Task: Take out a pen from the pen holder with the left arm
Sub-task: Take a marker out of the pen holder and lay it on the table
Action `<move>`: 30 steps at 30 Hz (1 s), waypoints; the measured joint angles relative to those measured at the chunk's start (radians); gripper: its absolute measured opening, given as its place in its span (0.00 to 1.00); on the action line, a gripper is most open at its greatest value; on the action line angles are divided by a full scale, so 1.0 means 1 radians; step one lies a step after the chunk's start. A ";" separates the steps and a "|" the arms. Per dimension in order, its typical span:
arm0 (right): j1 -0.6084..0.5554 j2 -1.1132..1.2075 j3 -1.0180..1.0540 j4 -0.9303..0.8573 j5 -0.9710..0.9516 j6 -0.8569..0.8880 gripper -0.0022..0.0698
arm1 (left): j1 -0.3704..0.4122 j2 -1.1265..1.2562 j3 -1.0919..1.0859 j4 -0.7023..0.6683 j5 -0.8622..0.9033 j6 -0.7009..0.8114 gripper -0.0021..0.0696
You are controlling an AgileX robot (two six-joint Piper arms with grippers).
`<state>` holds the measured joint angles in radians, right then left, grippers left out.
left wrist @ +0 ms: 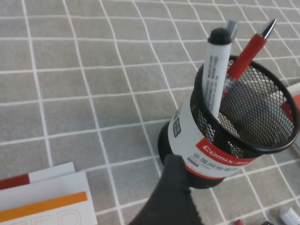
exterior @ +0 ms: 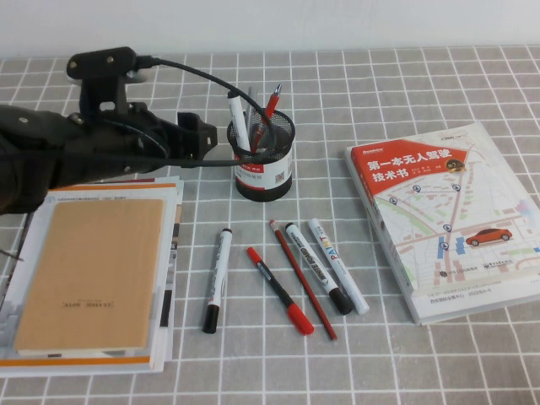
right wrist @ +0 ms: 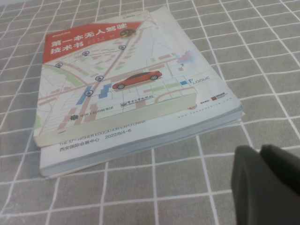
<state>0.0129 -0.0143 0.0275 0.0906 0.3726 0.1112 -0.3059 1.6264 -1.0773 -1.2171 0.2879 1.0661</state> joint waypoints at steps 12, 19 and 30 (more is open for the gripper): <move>0.000 0.000 0.000 0.001 0.000 0.000 0.01 | 0.002 0.167 -0.150 -0.143 0.084 0.144 0.78; 0.000 0.000 0.000 0.001 0.000 0.000 0.01 | 0.002 0.250 -0.273 -0.156 0.074 0.146 0.78; 0.000 0.000 0.000 0.001 0.000 0.000 0.01 | 0.002 0.388 -0.383 -0.194 0.074 0.142 0.67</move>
<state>0.0129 -0.0143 0.0275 0.0913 0.3726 0.1112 -0.3036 2.0143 -1.4608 -1.4110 0.3621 1.2077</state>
